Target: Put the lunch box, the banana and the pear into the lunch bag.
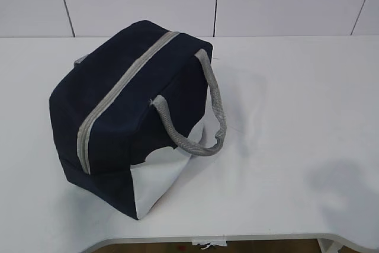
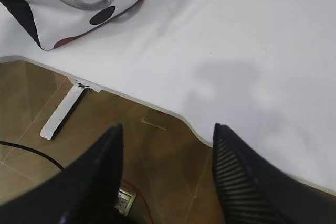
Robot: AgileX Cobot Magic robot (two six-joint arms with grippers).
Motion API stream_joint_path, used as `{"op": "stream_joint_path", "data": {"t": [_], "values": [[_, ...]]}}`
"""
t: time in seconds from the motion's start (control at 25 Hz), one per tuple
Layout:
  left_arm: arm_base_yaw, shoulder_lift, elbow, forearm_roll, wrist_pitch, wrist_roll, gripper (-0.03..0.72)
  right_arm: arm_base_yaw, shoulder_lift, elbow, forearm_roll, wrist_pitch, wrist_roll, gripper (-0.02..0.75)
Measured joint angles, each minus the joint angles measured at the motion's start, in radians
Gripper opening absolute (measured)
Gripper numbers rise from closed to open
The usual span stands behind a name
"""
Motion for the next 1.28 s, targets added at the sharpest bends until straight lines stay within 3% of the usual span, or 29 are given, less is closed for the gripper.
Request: {"op": "stream_joint_path", "data": {"t": [0.24, 0.44, 1.04, 1.28], "values": [[0.000, -0.049, 0.139, -0.004, -0.085, 0.000, 0.373, 0.000, -0.216, 0.163, 0.000, -0.063, 0.000, 0.428], [0.000, -0.049, 0.226, -0.004, -0.112, 0.000, 0.345, 0.000, -0.249, 0.247, 0.011, -0.113, -0.004, 0.429], [0.003, -0.057, 0.238, 0.000, -0.112, 0.000, 0.307, 0.000, -0.249, 0.259, 0.018, -0.121, -0.027, 0.431], [0.082, -0.057, 0.238, 0.004, -0.112, 0.000, 0.281, -0.048, -0.249, 0.259, 0.014, -0.123, -0.032, 0.432]]}}
